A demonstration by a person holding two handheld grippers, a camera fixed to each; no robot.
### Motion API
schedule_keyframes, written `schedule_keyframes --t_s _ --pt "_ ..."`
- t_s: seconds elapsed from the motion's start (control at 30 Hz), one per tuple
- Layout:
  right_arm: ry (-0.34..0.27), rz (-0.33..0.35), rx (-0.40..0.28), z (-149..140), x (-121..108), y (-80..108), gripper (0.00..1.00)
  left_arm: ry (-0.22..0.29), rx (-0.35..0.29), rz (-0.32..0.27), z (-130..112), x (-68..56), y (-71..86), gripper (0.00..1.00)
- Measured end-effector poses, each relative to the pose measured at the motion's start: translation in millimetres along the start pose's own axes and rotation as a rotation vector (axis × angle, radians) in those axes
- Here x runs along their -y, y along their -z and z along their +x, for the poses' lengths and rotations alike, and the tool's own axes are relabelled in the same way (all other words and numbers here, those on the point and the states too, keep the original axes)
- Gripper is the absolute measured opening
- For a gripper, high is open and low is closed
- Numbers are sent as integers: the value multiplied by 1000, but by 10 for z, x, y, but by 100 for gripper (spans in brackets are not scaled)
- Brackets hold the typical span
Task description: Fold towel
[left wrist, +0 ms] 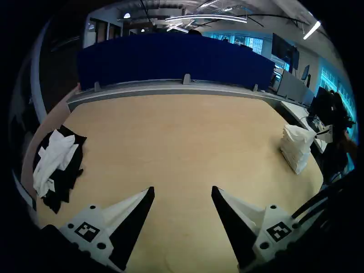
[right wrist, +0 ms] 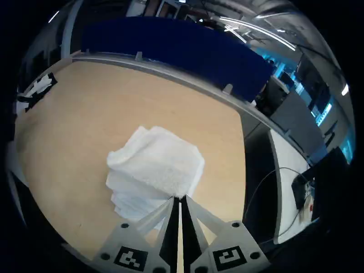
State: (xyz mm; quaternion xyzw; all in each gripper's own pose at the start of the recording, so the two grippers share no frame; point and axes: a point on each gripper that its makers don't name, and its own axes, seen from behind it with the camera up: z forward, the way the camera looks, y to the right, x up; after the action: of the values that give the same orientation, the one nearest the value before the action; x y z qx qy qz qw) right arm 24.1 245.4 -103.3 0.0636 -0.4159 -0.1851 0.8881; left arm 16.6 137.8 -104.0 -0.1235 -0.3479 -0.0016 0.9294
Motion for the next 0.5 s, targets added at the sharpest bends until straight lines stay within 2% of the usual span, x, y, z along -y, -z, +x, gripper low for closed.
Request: schedule_keyframes --t_s 0.27,0.5 --pt "-73 -6 69 -386 52 -199 3 -3 6 13 -42 45 21 93" --pt "-141 -17 108 -579 91 -360 3 -9 11 24 -65 71 25 93"
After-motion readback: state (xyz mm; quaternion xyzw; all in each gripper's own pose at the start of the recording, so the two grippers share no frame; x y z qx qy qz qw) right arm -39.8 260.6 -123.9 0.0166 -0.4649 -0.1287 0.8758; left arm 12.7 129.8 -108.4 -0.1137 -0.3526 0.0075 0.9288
